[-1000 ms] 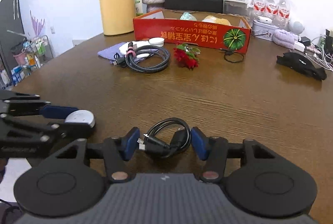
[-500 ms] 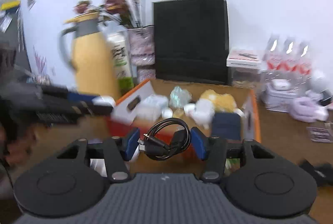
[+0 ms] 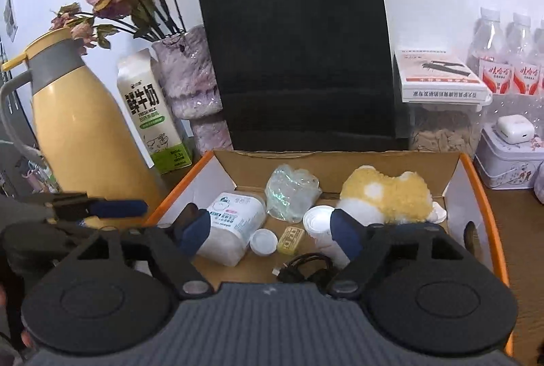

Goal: Organize objects
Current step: 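Release the cap into the box with the left tool while the right tool releases the cable, then withdraw both open tools from the box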

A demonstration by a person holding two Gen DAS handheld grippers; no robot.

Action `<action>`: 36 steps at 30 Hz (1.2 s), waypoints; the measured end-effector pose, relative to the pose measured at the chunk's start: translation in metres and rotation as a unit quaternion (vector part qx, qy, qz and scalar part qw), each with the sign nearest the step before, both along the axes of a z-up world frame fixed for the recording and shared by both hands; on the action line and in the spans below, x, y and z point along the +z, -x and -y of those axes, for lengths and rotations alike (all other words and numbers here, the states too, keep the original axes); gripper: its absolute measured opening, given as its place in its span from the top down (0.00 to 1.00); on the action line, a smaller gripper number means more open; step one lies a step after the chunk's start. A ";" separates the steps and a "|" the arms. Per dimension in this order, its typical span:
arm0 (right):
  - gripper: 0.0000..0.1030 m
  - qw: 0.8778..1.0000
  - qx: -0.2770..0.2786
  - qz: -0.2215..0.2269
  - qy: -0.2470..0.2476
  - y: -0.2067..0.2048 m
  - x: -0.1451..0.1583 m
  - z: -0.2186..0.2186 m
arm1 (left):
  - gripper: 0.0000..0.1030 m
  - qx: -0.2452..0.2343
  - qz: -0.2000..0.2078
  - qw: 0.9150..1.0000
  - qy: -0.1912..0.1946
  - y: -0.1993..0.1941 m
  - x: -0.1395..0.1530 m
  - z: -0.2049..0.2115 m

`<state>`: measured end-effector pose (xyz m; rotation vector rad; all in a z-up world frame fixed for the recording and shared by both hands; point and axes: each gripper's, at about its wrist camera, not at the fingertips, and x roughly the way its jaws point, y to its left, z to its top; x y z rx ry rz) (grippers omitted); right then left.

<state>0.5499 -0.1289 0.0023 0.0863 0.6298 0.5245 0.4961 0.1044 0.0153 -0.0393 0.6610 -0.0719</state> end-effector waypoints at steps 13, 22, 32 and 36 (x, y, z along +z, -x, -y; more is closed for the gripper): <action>0.00 0.992 -0.005 0.120 0.047 0.240 0.038 0.079 | 0.03 -0.041 0.126 0.991 -0.014 0.270 0.044 0.022; 0.00 0.990 -0.044 0.070 0.113 0.394 0.000 0.107 | 0.03 -0.020 0.043 0.998 0.027 0.405 -0.015 0.061; 0.00 0.975 -0.087 0.126 0.163 0.446 0.028 0.137 | 0.03 0.038 0.080 0.996 0.011 0.424 0.006 0.046; 0.00 0.980 -0.069 0.122 0.143 0.432 0.020 0.124 | 0.03 0.026 0.095 0.995 0.005 0.410 0.006 0.049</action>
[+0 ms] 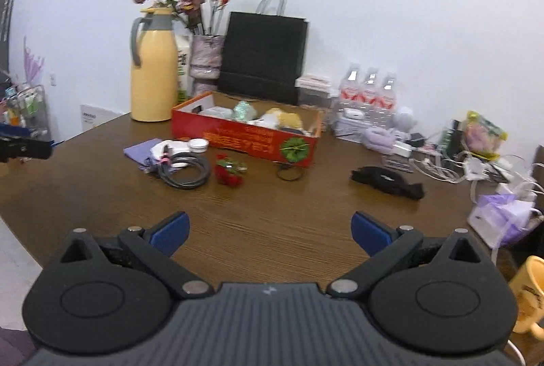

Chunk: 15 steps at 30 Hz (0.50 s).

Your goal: Organize objects

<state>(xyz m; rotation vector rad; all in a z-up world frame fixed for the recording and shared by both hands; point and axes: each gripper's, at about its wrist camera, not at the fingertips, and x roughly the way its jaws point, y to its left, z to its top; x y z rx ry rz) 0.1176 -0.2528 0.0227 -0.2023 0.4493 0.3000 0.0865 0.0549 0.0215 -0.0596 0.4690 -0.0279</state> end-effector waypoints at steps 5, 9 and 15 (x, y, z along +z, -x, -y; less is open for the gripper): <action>0.00 0.999 0.031 0.001 -0.008 -0.044 -0.011 -0.031 | 0.12 0.029 -0.023 0.999 -0.013 -0.062 -0.018 -0.014; 0.00 0.998 0.064 -0.008 -0.027 -0.105 -0.022 -0.063 | 0.14 0.022 -0.026 0.999 0.001 -0.139 -0.032 -0.032; 0.03 0.995 0.094 -0.031 -0.020 -0.219 -0.036 -0.128 | 0.16 0.002 -0.056 0.998 -0.021 -0.250 -0.059 -0.042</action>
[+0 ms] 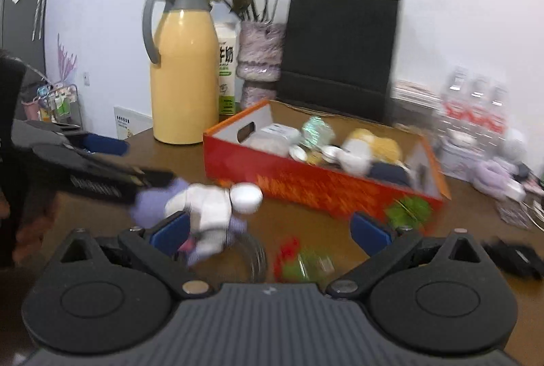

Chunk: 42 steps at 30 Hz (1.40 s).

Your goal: Organize objects

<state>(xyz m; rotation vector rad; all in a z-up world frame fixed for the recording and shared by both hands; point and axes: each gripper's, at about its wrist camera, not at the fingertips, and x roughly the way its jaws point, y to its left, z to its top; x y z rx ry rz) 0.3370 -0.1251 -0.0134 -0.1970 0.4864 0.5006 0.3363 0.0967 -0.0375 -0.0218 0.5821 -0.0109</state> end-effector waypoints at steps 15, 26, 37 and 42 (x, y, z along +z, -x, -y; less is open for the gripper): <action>0.59 0.991 0.024 -0.129 -0.008 -0.119 -0.061 -0.078 | 0.45 0.027 -0.050 0.996 0.062 -0.046 -0.041 -0.037; 0.60 0.995 -0.018 -0.083 -0.049 -0.090 -0.041 -0.028 | 0.44 -0.003 -0.050 0.999 0.016 -0.067 -0.041 0.011; 0.60 0.997 0.005 -0.040 -0.064 -0.058 -0.022 -0.028 | 0.78 -0.018 -0.038 0.999 -0.012 -0.067 -0.046 0.030; 0.60 0.997 0.003 -0.050 -0.066 -0.053 -0.029 -0.023 | 0.86 -0.020 -0.014 1.000 -0.019 -0.059 -0.042 0.031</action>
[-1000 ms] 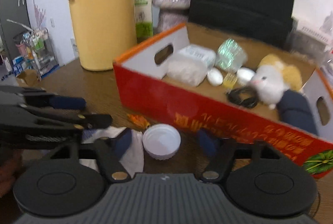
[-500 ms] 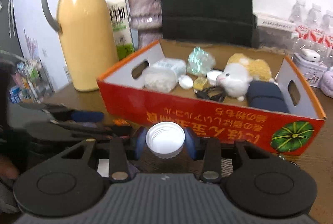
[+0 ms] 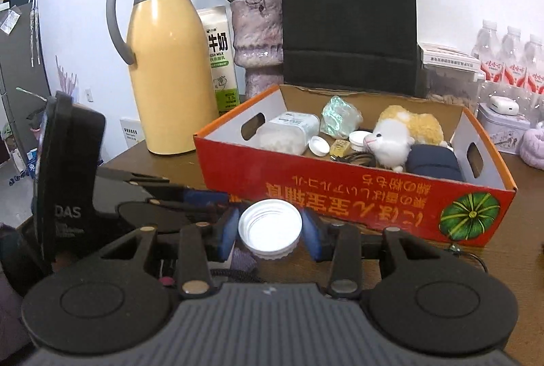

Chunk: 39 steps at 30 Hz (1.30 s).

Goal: Organize objects
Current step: 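Carry the item with the left tool while the right tool carries the cap to the box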

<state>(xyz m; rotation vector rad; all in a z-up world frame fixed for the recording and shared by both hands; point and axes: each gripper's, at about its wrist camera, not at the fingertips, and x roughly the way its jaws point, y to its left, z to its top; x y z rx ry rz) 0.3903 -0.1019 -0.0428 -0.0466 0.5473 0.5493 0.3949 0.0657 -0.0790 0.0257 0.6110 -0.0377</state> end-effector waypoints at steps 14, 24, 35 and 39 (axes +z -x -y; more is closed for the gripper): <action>0.60 0.998 -0.018 0.030 -0.051 0.088 0.016 0.053 | 0.92 0.019 0.098 0.993 0.067 0.181 0.066 0.026; 0.60 0.999 -0.021 -0.017 -0.026 0.210 -0.002 0.091 | 0.92 -0.007 0.086 0.994 0.070 0.291 0.075 0.046; 0.60 0.999 -0.024 0.034 -0.028 0.191 0.028 0.098 | 0.92 -0.021 0.126 0.990 0.061 0.229 0.103 0.030; 0.60 0.997 -0.015 0.071 -0.013 0.131 0.057 0.093 | 0.92 -0.041 0.129 0.989 0.059 0.147 0.123 0.010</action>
